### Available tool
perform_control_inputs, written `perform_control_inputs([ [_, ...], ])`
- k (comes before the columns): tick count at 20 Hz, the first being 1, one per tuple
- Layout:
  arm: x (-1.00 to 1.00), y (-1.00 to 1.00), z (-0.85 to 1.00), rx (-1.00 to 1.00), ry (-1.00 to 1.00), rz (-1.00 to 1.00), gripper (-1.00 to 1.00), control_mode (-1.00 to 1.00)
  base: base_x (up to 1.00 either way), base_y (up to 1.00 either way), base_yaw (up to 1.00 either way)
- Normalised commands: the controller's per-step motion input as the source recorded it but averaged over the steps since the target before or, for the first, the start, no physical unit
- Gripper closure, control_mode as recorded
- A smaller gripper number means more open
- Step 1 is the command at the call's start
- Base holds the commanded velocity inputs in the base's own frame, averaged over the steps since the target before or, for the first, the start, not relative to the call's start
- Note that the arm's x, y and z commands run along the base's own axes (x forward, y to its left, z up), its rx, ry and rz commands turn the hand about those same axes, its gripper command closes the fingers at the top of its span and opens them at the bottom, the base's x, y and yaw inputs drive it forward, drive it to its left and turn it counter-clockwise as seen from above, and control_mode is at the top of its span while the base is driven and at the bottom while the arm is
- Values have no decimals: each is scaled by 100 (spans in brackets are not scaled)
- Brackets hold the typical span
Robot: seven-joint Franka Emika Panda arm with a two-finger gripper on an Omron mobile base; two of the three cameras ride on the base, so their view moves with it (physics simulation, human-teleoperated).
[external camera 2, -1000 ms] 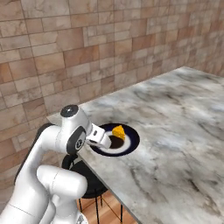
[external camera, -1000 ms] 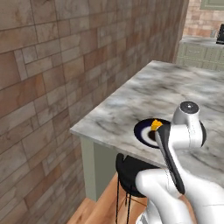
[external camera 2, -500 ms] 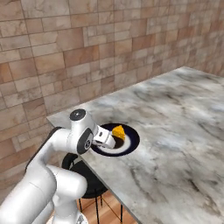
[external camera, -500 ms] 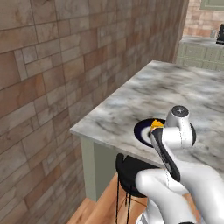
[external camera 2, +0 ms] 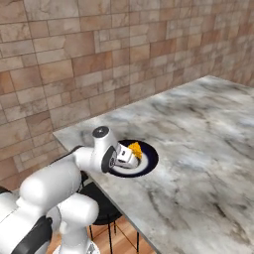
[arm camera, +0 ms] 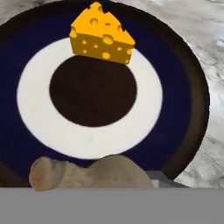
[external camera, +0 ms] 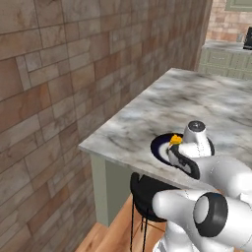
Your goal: Take the cheese, chicken drumstick, and garlic from the fridge and place them on the plate on the dining counter to create an appetizer plate.
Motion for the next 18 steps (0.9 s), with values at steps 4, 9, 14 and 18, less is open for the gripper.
perform_control_inputs([
  [4,59,-12,-23,0,8,0,100,-100,0,0,0],
  [9,58,-12,-27,0,8,0,100,-100,0,0,0],
  [14,44,-13,-29,0,9,0,-100,-100,0,0,0],
  [18,-7,-26,-3,0,2,0,-100,-100,0,0,0],
])
